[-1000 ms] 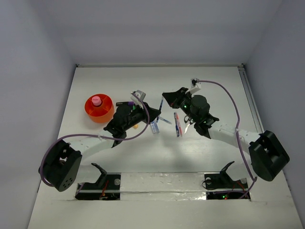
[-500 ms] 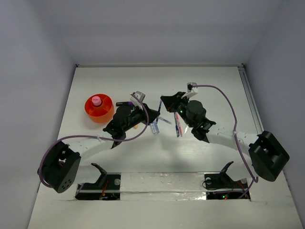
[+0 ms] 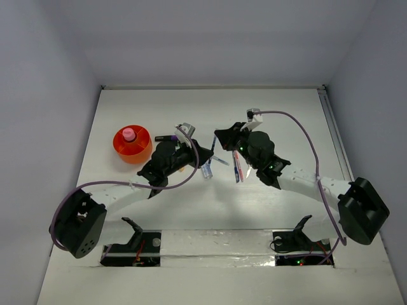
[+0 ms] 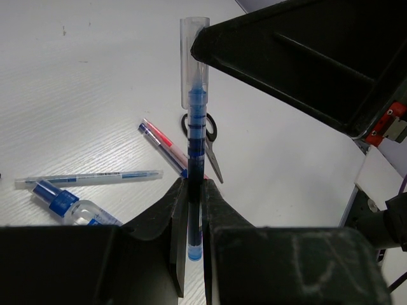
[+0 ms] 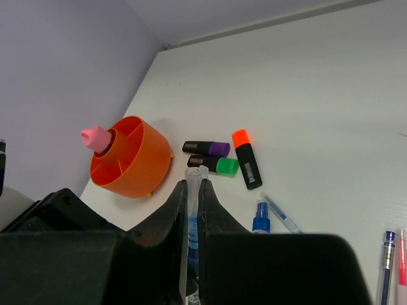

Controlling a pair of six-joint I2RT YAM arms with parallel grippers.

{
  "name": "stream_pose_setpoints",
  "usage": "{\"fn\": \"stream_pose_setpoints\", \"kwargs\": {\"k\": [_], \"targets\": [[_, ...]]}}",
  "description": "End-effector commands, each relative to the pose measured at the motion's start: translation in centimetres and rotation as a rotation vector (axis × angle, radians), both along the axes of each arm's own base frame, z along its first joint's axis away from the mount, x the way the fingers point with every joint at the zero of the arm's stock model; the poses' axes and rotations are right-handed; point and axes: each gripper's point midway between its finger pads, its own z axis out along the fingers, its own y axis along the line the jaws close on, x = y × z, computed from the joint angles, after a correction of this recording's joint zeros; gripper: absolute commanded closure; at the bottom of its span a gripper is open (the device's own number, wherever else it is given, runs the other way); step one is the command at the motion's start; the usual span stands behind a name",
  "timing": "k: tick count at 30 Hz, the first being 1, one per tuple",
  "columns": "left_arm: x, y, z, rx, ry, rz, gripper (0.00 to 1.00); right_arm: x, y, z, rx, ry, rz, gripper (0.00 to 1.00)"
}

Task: Sort the stationery into containers
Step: Close the pen cap on the pen.

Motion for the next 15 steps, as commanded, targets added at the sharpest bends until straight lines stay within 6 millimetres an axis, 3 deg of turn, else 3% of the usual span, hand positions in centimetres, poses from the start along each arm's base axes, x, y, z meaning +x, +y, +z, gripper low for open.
{"fn": "stream_pose_setpoints", "kwargs": {"k": [1, 10, 15], "targets": [[1.1, 0.7, 4.2, -0.065, -0.129, 0.054, 1.00, -1.1, 0.9, 0.3, -0.053, 0.017, 0.065, 1.00], [1.1, 1.2, 4.7, -0.060, -0.139, 0.063, 1.00, -2.7, 1.8, -1.6, -0.108, 0.086, 0.169, 1.00], [1.4, 2.6, 5.5, -0.066, -0.157, 0.112, 1.00, -4.7, 3.0, -4.9, -0.140, 0.172, 0.232, 1.00]]}}
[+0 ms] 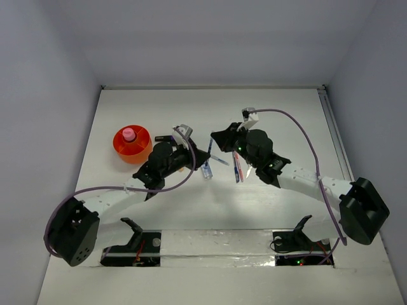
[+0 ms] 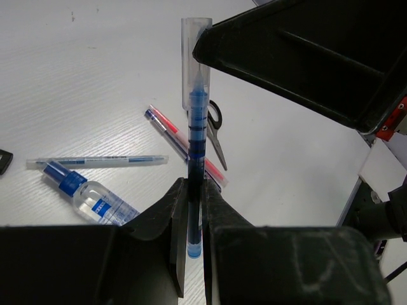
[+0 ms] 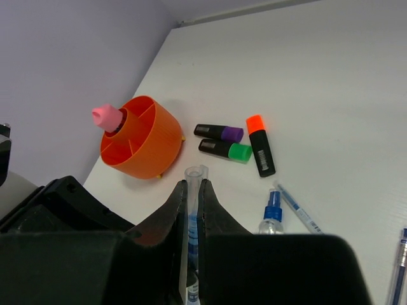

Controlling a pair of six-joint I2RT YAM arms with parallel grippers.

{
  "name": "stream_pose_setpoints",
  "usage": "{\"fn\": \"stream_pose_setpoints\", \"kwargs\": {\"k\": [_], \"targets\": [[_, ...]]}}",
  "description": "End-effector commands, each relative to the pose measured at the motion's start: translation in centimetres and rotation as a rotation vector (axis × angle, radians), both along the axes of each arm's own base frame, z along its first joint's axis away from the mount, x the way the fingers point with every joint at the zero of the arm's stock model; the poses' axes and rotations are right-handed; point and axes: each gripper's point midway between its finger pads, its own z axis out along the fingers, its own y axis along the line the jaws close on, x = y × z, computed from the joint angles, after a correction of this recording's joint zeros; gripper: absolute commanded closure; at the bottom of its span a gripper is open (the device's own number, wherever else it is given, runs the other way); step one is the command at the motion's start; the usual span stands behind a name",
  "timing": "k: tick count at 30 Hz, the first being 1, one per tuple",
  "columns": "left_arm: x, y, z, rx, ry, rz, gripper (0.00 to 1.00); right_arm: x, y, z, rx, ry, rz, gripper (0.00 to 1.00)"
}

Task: Sort the stationery into containers
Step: Close the pen cap on the pen.

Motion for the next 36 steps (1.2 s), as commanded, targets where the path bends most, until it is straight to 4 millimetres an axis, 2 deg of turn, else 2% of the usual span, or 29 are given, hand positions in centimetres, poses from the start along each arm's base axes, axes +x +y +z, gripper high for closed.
{"fn": "stream_pose_setpoints", "kwargs": {"k": [1, 6, 9, 12, 15, 17, 20, 26, 28, 30, 33, 36], "targets": [[2.3, 2.0, 5.7, -0.095, -0.178, 0.116, 1.00, -4.2, 2.3, -4.9, -0.105, 0.133, 0.156, 1.00], [2.8, 2.9, 5.8, -0.082, -0.184, 0.159, 1.00, -5.4, 3.4, -5.5, -0.056, 0.166, 0.213, 1.00], [2.7, 3.3, 6.0, -0.094, -0.186, 0.167, 1.00, -6.0, 4.1, -6.4, -0.054, 0.209, 0.253, 1.00], [2.7, 3.9, 6.5, -0.101, -0.203, 0.185, 1.00, -6.3, 3.8, -7.8, -0.077, 0.249, 0.253, 1.00], [2.7, 4.4, 6.8, -0.107, -0.213, 0.210, 1.00, -6.2, 3.5, -7.8, -0.088, 0.260, 0.235, 1.00], [2.7, 4.6, 6.9, -0.112, -0.212, 0.211, 1.00, -6.6, 4.1, -7.5, -0.094, 0.274, 0.274, 1.00], [2.6, 5.0, 7.6, -0.127, -0.231, 0.227, 1.00, -7.0, 4.7, -8.3, -0.115, 0.305, 0.310, 1.00], [2.6, 5.5, 7.8, -0.139, -0.234, 0.238, 1.00, -7.4, 5.2, -9.5, -0.156, 0.338, 0.357, 1.00], [2.8, 5.4, 7.6, -0.137, -0.229, 0.232, 1.00, -7.0, 4.5, -9.5, -0.186, 0.325, 0.321, 1.00], [2.8, 4.9, 7.1, -0.142, -0.212, 0.210, 1.00, -5.4, 2.8, -8.5, -0.236, 0.254, 0.219, 1.00], [2.7, 4.9, 7.5, -0.148, -0.219, 0.205, 1.00, -5.7, 2.1, -9.1, -0.299, 0.257, 0.229, 1.00], [3.0, 4.9, 7.3, -0.146, -0.208, 0.207, 1.00, -7.5, 4.0, -10.3, -0.273, 0.311, 0.346, 1.00]]}}
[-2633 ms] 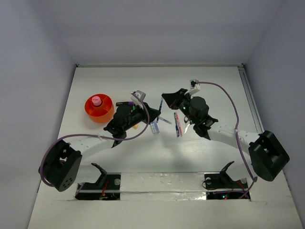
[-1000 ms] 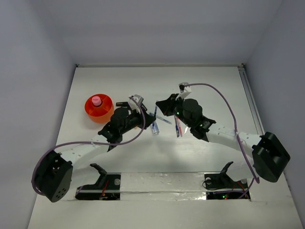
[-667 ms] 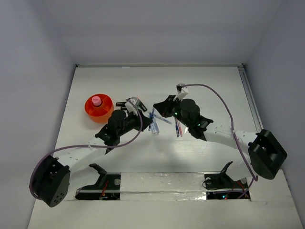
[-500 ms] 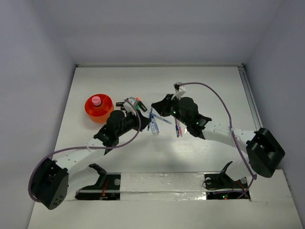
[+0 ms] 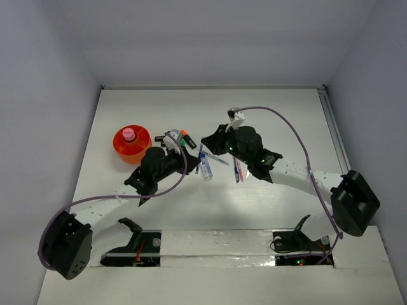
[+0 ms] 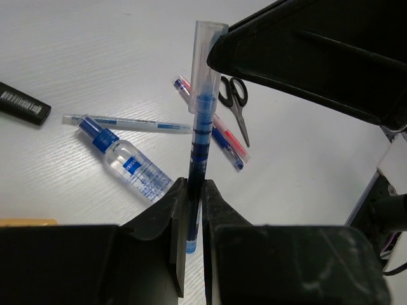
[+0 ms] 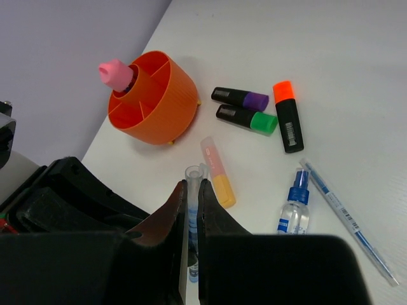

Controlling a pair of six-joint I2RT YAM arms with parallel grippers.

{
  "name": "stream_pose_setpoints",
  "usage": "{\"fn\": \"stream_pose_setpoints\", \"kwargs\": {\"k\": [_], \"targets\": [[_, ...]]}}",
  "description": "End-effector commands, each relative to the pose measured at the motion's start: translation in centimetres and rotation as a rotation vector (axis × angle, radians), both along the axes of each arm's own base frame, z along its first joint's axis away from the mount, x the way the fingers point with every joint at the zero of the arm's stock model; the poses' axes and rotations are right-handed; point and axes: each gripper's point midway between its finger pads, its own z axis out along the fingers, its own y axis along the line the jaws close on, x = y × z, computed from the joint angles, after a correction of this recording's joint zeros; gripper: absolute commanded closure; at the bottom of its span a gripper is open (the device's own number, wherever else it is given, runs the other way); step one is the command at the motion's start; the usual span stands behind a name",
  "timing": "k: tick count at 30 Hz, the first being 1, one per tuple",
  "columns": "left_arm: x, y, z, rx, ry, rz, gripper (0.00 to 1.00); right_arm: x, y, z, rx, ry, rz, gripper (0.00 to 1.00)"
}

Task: Sort the stationery into containers
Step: Close the pen cap on the pen.

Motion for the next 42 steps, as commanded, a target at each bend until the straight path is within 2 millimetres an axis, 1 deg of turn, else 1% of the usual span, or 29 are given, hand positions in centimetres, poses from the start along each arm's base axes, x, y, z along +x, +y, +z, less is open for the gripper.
{"fn": "stream_pose_setpoints", "kwargs": {"k": [1, 3, 6, 9, 10, 11, 12, 13, 15, 16, 22, 24, 26, 28, 29, 30, 32, 33, 34, 35, 36, 37, 39, 40, 42], "targets": [[3.8, 1.1, 8.9, -0.177, -0.266, 0.127, 1.00, -6.4, 0.7, -8.8, -0.212, 0.224, 0.233, 1.00], [3.8, 1.2, 8.9, -0.176, -0.271, 0.130, 1.00, -6.4, 1.1, -9.4, -0.202, 0.231, 0.245, 1.00], [4.3, 1.5, 8.9, -0.173, -0.272, 0.145, 1.00, -6.6, 2.3, -8.7, -0.175, 0.238, 0.293, 1.00], [4.1, 1.4, 8.7, -0.171, -0.267, 0.138, 1.00, -6.2, 2.1, -8.6, -0.182, 0.225, 0.276, 1.00], [4.2, 1.4, 8.7, -0.168, -0.272, 0.139, 1.00, -6.0, 2.0, -7.9, -0.170, 0.209, 0.259, 1.00], [4.3, 1.3, 8.5, -0.163, -0.267, 0.139, 1.00, -5.4, 1.6, -7.6, -0.161, 0.202, 0.231, 1.00], [4.4, 1.3, 8.4, -0.163, -0.266, 0.136, 1.00, -5.5, 1.7, -7.4, -0.141, 0.212, 0.225, 1.00], [4.4, 1.1, 8.3, -0.163, -0.262, 0.128, 1.00, -5.0, 1.7, -6.8, -0.116, 0.201, 0.215, 1.00], [4.3, 0.8, 8.0, -0.166, -0.250, 0.110, 1.00, -4.8, 2.0, -6.5, -0.099, 0.201, 0.212, 1.00], [4.2, 0.7, 8.1, -0.169, -0.255, 0.104, 1.00, -4.3, 2.0, -6.1, -0.081, 0.194, 0.200, 1.00], [3.7, 0.3, 8.4, -0.175, -0.269, 0.068, 1.00, -3.4, 2.6, -5.1, -0.015, 0.204, 0.193, 1.00], [3.3, 0.1, 9.1, -0.185, -0.291, 0.056, 1.00, -3.0, 2.5, -4.7, 0.009, 0.211, 0.178, 1.00], [3.1, -0.2, 9.2, -0.189, -0.298, 0.036, 1.00, -2.0, 2.0, -4.2, 0.033, 0.211, 0.142, 1.00], [2.7, -0.9, 9.3, -0.192, -0.298, -0.001, 1.00, -1.8, 2.1, -3.5, 0.064, 0.207, 0.129, 1.00], [2.3, -1.3, 9.3, -0.194, -0.299, -0.026, 1.00, -1.1, 1.7, -3.3, 0.071, 0.201, 0.101, 1.00], [2.2, -1.3, 9.6, -0.197, -0.310, -0.029, 1.00, -0.7, 1.4, -3.3, 0.085, 0.205, 0.080, 1.00], [2.3, -1.3, 9.4, -0.192, -0.316, -0.028, 0.94, -0.4, 1.4, -2.6, 0.113, 0.196, 0.059, 1.00], [2.3, -1.3, 9.3, -0.190, -0.312, -0.028, 0.90, 0.2, 1.0, -2.0, 0.130, 0.185, 0.040, 1.00], [2.3, -1.3, 9.3, -0.190, -0.312, -0.030, 0.81, 0.4, 1.0, -1.8, 0.137, 0.180, 0.032, 1.00], [2.1, -1.4, 9.3, -0.191, -0.311, -0.040, 0.75, 0.6, 1.1, -1.7, 0.142, 0.174, 0.027, 1.00], [1.9, -1.4, 9.6, -0.198, -0.321, -0.045, 0.70, 1.2, 0.7, -1.5, 0.150, 0.168, 0.003, 1.00], [1.8, -1.3, 9.6, -0.200, -0.325, -0.045, 0.62, 1.8, 0.5, -1.3, 0.164, 0.164, -0.012, 1.00], [1.8, -1.1, 9.9, -0.204, -0.333, -0.033, 0.55, 1.9, 0.8, -1.1, 0.184, 0.170, -0.013, 1.00], [1.8, -1.0, 9.8, -0.203, -0.332, -0.027, 0.51, 2.5, 0.6, -0.6, 0.195, 0.160, -0.021, 1.00], [1.7, -0.8, 10.2, -0.204, -0.342, -0.022, 0.47, 2.7, 0.9, -0.6, 0.199, 0.159, -0.023, 1.00]]}}
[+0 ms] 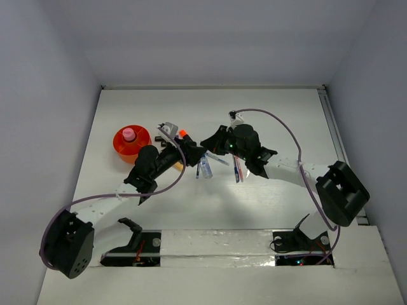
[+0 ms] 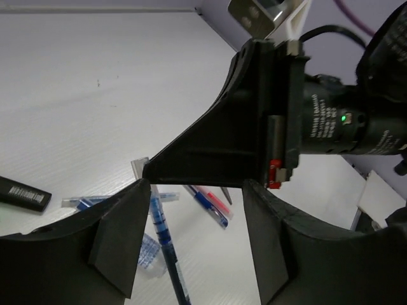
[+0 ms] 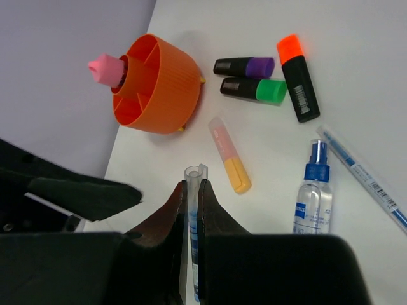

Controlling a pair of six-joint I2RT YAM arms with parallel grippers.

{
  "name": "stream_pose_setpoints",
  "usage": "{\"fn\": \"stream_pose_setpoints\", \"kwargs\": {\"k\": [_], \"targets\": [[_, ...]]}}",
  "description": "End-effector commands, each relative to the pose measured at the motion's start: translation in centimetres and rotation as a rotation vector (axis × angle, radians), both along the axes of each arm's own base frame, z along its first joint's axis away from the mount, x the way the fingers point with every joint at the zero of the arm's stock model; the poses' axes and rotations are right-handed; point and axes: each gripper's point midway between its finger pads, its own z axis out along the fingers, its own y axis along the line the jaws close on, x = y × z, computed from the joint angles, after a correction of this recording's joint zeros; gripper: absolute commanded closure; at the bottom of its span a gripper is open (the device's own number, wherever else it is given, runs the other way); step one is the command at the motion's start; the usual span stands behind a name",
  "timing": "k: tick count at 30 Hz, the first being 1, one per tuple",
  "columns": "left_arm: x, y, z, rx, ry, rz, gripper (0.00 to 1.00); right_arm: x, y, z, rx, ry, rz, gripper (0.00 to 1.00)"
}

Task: Sort the stationery into containers
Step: Close the pen cap on the pen, then place the pen in the storage box.

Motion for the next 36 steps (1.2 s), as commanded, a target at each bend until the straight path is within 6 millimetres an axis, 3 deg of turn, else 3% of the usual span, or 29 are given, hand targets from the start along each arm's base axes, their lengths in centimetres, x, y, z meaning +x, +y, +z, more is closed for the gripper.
{"fn": "stream_pose_setpoints", "kwargs": {"k": [1, 7, 8, 10, 11, 12, 13, 14, 15, 16, 17, 18, 21, 22, 23, 24, 25, 26, 27, 29, 30, 33, 34, 35, 36], "targets": [[-0.1, 0.1, 5.0, -0.076, -0.148, 0.002, 0.44, 1.1, 0.5, 2.1, 0.073, -0.028, -0.014, 1.00], [0.5, 2.4, 5.6, -0.090, -0.157, 0.146, 0.39, 2.3, 1.6, 3.3, 0.129, -0.062, -0.018, 1.00], [0.2, 3.4, 7.0, -0.122, -0.189, 0.189, 0.39, 2.4, 1.8, 3.6, 0.144, -0.073, -0.017, 1.00], [0.2, 5.3, 7.2, -0.145, -0.182, 0.279, 0.41, 2.9, 2.4, 4.9, 0.188, -0.103, -0.011, 1.00], [-0.1, 7.2, 9.0, -0.202, -0.211, 0.363, 0.41, 3.2, 2.8, 4.6, 0.191, -0.107, -0.005, 1.00], [-0.4, 8.0, 9.5, -0.225, -0.213, 0.391, 0.41, 3.5, 3.2, 4.9, 0.206, -0.120, 0.002, 1.00], [-0.5, 9.2, 9.7, -0.254, -0.211, 0.447, 0.41, 4.0, 3.7, 6.5, 0.247, -0.153, 0.008, 1.00], [-1.4, 10.2, 11.3, -0.308, -0.240, 0.467, 0.41, 4.3, 4.1, 6.9, 0.264, -0.162, 0.011, 1.00], [-1.7, 10.8, 11.5, -0.335, -0.225, 0.485, 0.41, 4.8, 4.7, 6.3, 0.267, -0.161, 0.012, 1.00], [-1.8, 11.2, 11.7, -0.351, -0.220, 0.504, 0.41, 5.4, 5.2, 8.1, 0.312, -0.192, 0.014, 1.00], [-2.2, 11.9, 12.8, -0.380, -0.229, 0.523, 0.41, 5.9, 5.6, 8.4, 0.326, -0.203, 0.013, 1.00], [-2.2, 11.9, 12.6, -0.378, -0.207, 0.522, 0.42, 6.7, 6.3, 7.3, 0.322, -0.196, 0.009, 1.00], [-3.0, 11.7, 14.2, -0.390, -0.203, 0.486, 0.43, 8.1, 8.9, 9.3, 0.375, -0.260, 0.023, 1.00], [-2.9, 11.6, 13.6, -0.374, -0.186, 0.488, 0.43, 8.4, 9.2, 7.7, 0.351, -0.240, 0.018, 1.00], [-3.1, 11.5, 14.7, -0.380, -0.191, 0.479, 0.43, 8.6, 10.4, 9.6, 0.377, -0.275, 0.033, 1.00], [-3.0, 11.5, 14.3, -0.354, -0.167, 0.481, 0.43, 9.1, 10.9, 9.9, 0.374, -0.290, 0.036, 1.00], [-3.2, 11.4, 14.6, -0.352, -0.164, 0.474, 0.43, 9.7, 12.0, 8.4, 0.333, -0.294, 0.042, 1.00], [-3.7, 11.2, 15.6, -0.360, -0.177, 0.449, 0.43, 9.7, 12.9, 8.6, 0.324, -0.310, 0.052, 1.00], [-3.9, 11.2, 15.8, -0.358, -0.176, 0.440, 0.43, 10.4, 13.4, 10.9, 0.338, -0.361, 0.045, 1.00], [-4.5, 11.1, 16.6, -0.354, -0.178, 0.422, 0.44, 11.2, 14.7, 9.7, 0.273, -0.399, 0.043, 1.00], [-4.5, 11.2, 16.8, -0.345, -0.175, 0.425, 0.43, 11.1, 15.7, 11.6, 0.288, -0.444, 0.045, 1.00], [-5.1, 11.7, 17.3, -0.321, -0.170, 0.431, 0.43, 11.7, 18.1, 9.3, 0.231, -0.456, 0.061, 1.00], [-5.2, 11.7, 17.2, -0.320, -0.169, 0.431, 0.43, 11.6, 19.0, 10.5, 0.228, -0.492, 0.065, 1.00], [-5.4, 11.9, 17.3, -0.326, -0.174, 0.432, 0.43, 12.1, 19.3, 10.3, 0.214, -0.502, 0.059, 1.00], [-5.4, 12.0, 17.2, -0.321, -0.177, 0.437, 0.43, 12.1, 20.2, 8.7, 0.184, -0.495, 0.061, 1.00]]}}
